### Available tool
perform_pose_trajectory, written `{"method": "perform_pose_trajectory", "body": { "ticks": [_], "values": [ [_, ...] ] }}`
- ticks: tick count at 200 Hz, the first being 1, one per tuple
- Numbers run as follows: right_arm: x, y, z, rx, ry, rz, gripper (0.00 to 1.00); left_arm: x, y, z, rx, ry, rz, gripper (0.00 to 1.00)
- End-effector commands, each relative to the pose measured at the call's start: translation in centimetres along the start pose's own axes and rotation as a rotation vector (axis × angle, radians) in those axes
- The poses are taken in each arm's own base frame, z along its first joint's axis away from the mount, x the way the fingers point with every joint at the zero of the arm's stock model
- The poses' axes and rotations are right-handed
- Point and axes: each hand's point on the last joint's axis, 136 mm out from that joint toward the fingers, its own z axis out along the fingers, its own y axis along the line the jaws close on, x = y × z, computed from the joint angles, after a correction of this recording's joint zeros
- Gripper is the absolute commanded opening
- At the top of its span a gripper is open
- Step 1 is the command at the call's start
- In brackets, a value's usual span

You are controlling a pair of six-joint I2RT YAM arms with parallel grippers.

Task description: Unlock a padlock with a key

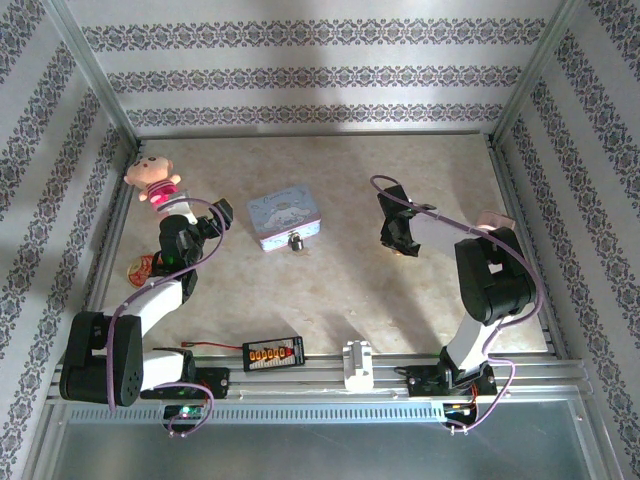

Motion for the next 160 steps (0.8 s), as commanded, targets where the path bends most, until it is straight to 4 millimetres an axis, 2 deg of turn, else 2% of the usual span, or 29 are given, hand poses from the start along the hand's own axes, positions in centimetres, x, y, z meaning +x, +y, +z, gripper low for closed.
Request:
{"method": "perform_pose_trajectory", "body": {
  "ticks": [1,64,160],
  "values": [
    [0.1,-0.3,-0.2,0.024,0.007,0.016,0.34,-0.4,-1.1,0.3,0.036,-0.001,0.01,0.99],
    [1.5,-1.3,0.4,0.05,0.04,0.02,0.34,-0.2,-1.0,0.4,0.035,0.004,0.011,0.99],
    [2.4,-1.7,0.2,0.043,0.061,0.021,0.33,-0.1,-0.7,-0.1,0.022,-0.004,0.017,0.99]
  ]
}}
